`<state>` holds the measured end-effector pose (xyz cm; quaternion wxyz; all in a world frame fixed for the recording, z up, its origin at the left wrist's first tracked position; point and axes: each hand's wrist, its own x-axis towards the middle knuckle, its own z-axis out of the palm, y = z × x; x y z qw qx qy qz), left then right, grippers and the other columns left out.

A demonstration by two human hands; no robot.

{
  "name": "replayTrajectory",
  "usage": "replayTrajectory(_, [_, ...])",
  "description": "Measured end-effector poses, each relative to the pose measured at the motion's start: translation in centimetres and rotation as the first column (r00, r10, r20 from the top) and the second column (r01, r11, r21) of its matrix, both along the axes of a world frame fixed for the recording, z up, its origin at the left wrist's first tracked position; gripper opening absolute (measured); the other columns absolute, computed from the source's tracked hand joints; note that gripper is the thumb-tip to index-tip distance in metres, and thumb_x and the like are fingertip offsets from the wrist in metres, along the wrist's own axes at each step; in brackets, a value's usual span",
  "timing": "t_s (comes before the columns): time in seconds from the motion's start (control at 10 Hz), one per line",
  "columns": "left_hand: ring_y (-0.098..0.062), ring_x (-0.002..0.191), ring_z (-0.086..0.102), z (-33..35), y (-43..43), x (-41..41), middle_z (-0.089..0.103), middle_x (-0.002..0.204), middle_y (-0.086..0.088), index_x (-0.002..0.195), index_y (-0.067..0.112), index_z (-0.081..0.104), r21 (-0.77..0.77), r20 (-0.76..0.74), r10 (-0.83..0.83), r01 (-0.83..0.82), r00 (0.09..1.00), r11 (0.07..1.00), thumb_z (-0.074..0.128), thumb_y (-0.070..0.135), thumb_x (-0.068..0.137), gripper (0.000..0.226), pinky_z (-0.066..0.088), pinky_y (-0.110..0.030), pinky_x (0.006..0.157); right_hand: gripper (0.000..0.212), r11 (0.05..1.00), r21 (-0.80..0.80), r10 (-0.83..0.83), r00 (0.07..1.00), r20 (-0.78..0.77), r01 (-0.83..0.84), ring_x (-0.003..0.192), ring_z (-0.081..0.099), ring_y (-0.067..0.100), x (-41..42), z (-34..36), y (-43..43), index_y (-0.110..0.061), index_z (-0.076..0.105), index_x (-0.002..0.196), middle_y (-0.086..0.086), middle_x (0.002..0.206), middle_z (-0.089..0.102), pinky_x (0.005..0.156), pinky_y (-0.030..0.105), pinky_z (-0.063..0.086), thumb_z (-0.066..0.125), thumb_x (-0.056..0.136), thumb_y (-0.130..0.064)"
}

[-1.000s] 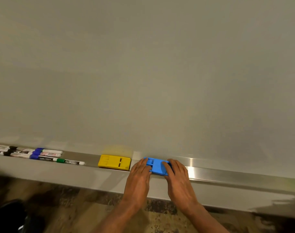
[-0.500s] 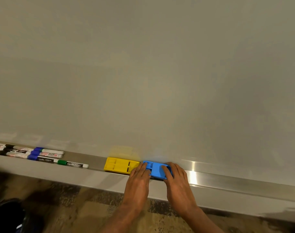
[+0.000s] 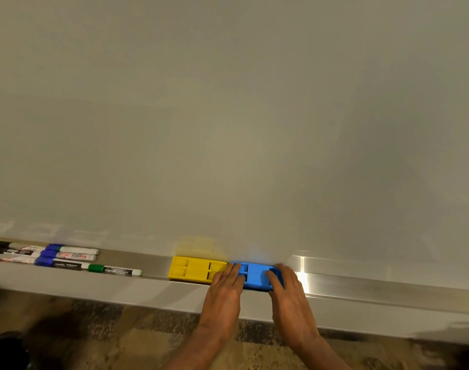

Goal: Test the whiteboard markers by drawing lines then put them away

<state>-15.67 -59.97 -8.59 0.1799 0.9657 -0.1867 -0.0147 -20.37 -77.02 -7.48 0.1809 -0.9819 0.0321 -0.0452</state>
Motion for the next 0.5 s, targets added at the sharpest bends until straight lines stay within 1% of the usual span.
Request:
replayTrajectory(0.1, [-0.023,0.154,0.027,0.5,0.2,-0.1,0.032,0.165,-0.006,0.152,0.014,0.046,0.02,0.06,-0.047,0.046,0.997,0.999,0.062,0.0,0.096,0.06,0.02,-0.037,0.127,0.066,0.999,0.003,0.039,0.997,0.061,-0.04,0.136,0.043,0.03,-0.4,0.2,-0.3,-0.021,0.045,0.139,0.009,0.147,0.044,0.108,0.046,0.044,0.07,0.081,-0.003])
replayTrajectory(0.2, [-0.021,0.159,0.005,1.4,0.5,0.3,0.009,0.171,-0.002,0.161,0.017,0.023,0.071,0.021,-0.09,0.089,0.996,0.994,0.045,-0.003,0.102,0.066,0.002,-0.034,0.129,0.065,1.0,-0.03,-0.007,0.998,0.058,0.008,0.14,0.04,0.03,-0.8,0.3,0.1,-0.02,0.043,0.142,0.009,0.151,0.041,0.111,0.046,0.041,0.069,0.084,-0.007])
replayTrajectory(0.3, [-0.021,0.155,0.02,1.2,1.1,-0.5,0.031,0.165,-0.005,0.154,0.015,0.043,0.039,0.11,-0.08,0.076,0.991,0.996,0.069,-0.004,0.089,0.072,0.014,-0.036,0.125,0.07,0.988,-0.06,-0.142,0.99,-0.011,0.141,0.14,0.041,0.027,-1.4,1.1,1.2,-0.025,0.038,0.146,0.007,0.156,0.035,0.11,0.044,0.043,0.072,0.087,-0.011])
replayTrajectory(0.4, [-0.023,0.133,0.058,1.4,1.9,-1.0,0.066,0.136,-0.008,0.123,0.012,0.073,-0.042,0.144,-0.088,0.095,0.986,0.995,0.098,0.0,0.053,0.075,0.043,-0.041,0.109,0.062,0.984,-0.039,-0.169,0.984,0.055,0.171,0.138,0.042,0.027,-2.4,3.4,1.9,-0.023,0.04,0.145,0.008,0.154,0.037,0.109,0.043,0.046,0.067,0.09,-0.011])
replayTrajectory(0.5, [-0.027,0.131,0.06,2.1,2.3,-1.3,0.067,0.135,-0.01,0.122,0.011,0.074,-0.133,0.228,-0.07,0.103,0.971,0.986,0.094,-0.002,0.06,0.066,0.045,-0.042,0.111,0.057,0.977,-0.027,-0.207,0.971,0.116,0.212,0.139,0.041,0.027,-3.4,5.4,2.0,-0.022,0.04,0.144,0.008,0.154,0.036,0.109,0.043,0.046,0.063,0.093,-0.013])
